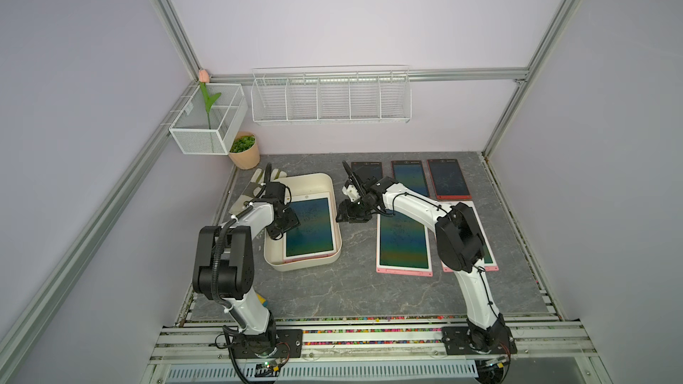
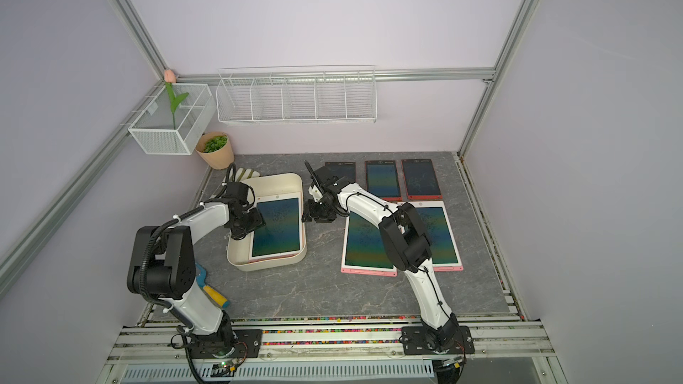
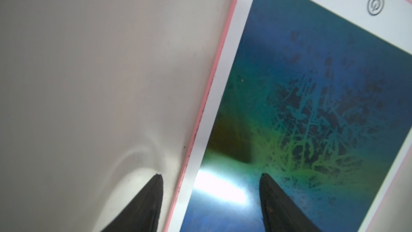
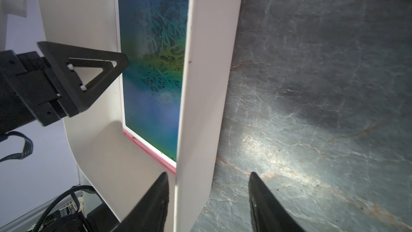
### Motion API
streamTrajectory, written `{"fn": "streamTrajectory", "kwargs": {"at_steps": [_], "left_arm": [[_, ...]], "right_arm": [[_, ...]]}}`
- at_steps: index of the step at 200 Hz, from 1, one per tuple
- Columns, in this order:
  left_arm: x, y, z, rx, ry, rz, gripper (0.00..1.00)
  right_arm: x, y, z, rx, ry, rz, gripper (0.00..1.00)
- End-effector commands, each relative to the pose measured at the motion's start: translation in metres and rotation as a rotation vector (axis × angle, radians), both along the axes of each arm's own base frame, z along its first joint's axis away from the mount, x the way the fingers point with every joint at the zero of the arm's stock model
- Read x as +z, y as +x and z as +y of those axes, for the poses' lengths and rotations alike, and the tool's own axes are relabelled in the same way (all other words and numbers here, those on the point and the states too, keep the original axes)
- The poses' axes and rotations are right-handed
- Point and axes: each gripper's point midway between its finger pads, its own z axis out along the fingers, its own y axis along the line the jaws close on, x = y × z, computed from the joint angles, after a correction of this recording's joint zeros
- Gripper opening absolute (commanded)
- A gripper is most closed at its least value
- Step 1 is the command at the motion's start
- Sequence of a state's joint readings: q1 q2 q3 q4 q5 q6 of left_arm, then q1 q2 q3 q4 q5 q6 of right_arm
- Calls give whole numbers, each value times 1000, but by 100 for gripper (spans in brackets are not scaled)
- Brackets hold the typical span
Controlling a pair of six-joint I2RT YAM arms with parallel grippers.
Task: Take out the writing tablet from the storage box
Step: Pick up the writing tablet from the storage box.
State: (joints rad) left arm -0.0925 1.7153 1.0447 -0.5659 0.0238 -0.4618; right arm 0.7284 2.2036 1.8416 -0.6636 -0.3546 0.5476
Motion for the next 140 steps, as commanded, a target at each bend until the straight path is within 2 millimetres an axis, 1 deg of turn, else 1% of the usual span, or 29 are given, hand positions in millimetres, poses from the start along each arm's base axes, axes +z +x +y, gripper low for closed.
{"fn": "streamTrajectory", "kwargs": {"at_steps": [1,35,66,97,112,140], "left_arm": [[-9,-7,-1,-10,2,31,69],[-11,-7,-6,-21,-26,30,68],[-16,-8,-11,-23,-55,32,68],[-21,-12,-7,-20,-34,53,68],[-23,-14,-8,-27,-39,65,68],[-25,-12,-22,-59,-115,55,68]], "right_arm": [[4,-2,12,12,28,3,58],[7,-2,11,6,14,-11,58],[-5,-3,17,7,2,21,57],[-14,-4,27,8,12,42,56],[-17,-4,29,6,13,47,56],[-21,-4,36,7,26,60,52]]}}
